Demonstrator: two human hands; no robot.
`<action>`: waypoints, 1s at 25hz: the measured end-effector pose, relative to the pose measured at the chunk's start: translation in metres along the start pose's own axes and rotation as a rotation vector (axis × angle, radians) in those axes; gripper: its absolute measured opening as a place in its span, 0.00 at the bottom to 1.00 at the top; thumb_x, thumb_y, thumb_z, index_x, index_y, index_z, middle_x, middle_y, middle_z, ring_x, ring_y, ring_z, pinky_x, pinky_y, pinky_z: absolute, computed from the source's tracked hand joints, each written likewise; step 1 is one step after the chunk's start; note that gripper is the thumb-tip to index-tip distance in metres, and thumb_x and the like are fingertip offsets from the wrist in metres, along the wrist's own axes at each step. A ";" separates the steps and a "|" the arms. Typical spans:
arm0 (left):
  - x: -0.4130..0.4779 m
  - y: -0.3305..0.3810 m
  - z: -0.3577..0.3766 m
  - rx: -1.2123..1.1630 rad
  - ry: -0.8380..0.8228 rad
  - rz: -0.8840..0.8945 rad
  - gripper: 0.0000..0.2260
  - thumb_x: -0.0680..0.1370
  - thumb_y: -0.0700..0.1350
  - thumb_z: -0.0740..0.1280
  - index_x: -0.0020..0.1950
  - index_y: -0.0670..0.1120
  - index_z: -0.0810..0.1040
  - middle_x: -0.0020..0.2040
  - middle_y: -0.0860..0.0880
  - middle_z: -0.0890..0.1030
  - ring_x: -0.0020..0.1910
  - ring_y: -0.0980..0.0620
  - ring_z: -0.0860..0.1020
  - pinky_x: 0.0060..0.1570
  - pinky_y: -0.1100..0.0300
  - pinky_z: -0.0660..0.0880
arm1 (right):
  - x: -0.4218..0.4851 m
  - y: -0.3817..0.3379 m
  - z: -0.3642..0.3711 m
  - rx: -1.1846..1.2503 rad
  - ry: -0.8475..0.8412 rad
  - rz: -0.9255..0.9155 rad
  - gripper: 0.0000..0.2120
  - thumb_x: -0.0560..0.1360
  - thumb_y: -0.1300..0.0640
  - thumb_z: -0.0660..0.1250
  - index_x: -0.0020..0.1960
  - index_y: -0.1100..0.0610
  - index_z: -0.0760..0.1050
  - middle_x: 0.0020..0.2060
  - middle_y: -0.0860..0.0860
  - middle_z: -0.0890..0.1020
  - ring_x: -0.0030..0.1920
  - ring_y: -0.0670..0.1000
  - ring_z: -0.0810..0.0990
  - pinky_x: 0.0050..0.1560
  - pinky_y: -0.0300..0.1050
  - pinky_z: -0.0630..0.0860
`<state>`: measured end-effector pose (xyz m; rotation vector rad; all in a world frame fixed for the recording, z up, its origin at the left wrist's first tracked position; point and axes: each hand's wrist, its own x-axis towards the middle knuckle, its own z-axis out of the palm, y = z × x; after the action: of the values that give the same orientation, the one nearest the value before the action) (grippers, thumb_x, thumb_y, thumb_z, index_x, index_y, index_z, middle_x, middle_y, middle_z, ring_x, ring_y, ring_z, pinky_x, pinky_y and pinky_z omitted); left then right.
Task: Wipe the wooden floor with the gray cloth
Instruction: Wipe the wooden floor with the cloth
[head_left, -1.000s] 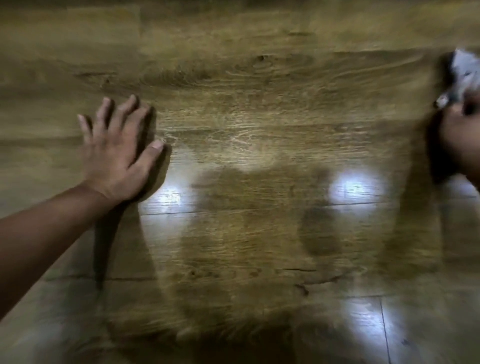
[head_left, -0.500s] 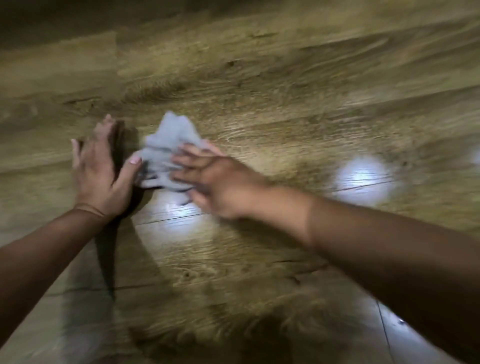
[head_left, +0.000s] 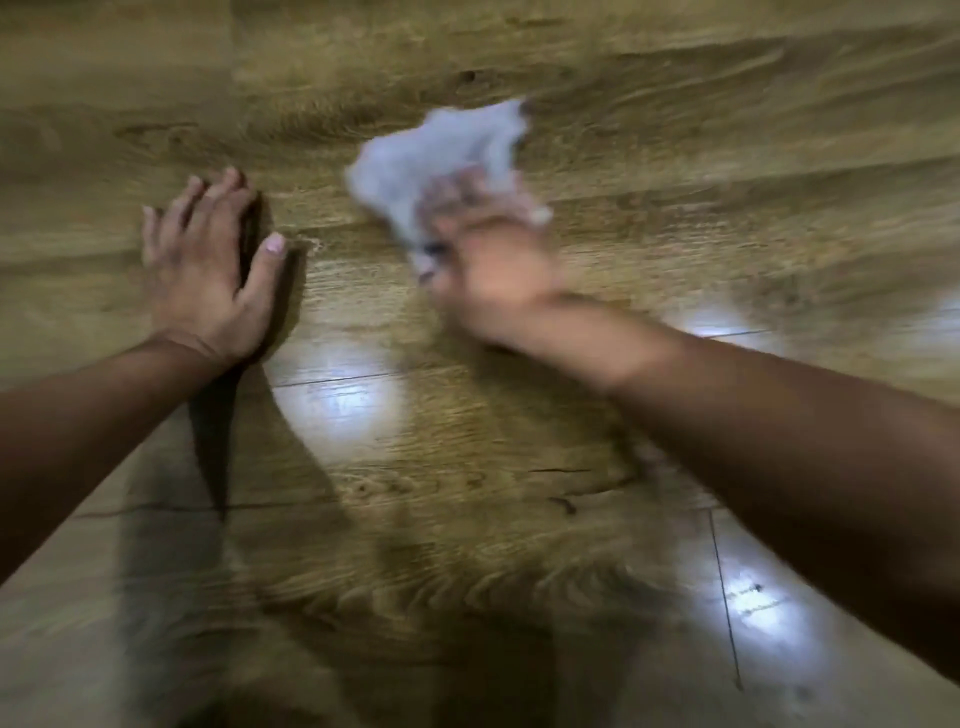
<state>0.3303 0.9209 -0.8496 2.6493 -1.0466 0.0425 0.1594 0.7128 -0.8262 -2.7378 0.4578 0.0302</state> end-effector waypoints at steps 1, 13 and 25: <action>-0.001 0.000 -0.001 0.008 -0.010 -0.001 0.25 0.80 0.55 0.54 0.73 0.43 0.69 0.77 0.44 0.68 0.77 0.41 0.62 0.74 0.38 0.53 | 0.009 -0.046 0.013 -0.012 -0.134 -0.128 0.28 0.79 0.48 0.57 0.78 0.52 0.59 0.78 0.54 0.58 0.79 0.55 0.52 0.76 0.54 0.45; 0.000 -0.004 0.001 0.020 -0.057 0.050 0.25 0.79 0.56 0.56 0.74 0.46 0.64 0.77 0.43 0.65 0.77 0.39 0.60 0.75 0.35 0.54 | -0.180 0.221 -0.104 -0.059 0.065 0.826 0.25 0.76 0.47 0.52 0.58 0.64 0.76 0.61 0.67 0.77 0.64 0.66 0.74 0.66 0.67 0.67; 0.000 -0.004 -0.004 0.197 -0.129 0.069 0.32 0.79 0.59 0.48 0.76 0.40 0.63 0.79 0.42 0.61 0.77 0.36 0.58 0.73 0.34 0.51 | -0.067 -0.089 0.032 -0.001 -0.145 -0.425 0.25 0.79 0.49 0.56 0.75 0.54 0.65 0.78 0.51 0.61 0.78 0.53 0.55 0.78 0.51 0.47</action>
<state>0.3333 0.9250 -0.8468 2.8233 -1.2331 -0.0110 0.1253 0.8238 -0.8192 -2.7503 -0.1670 0.1175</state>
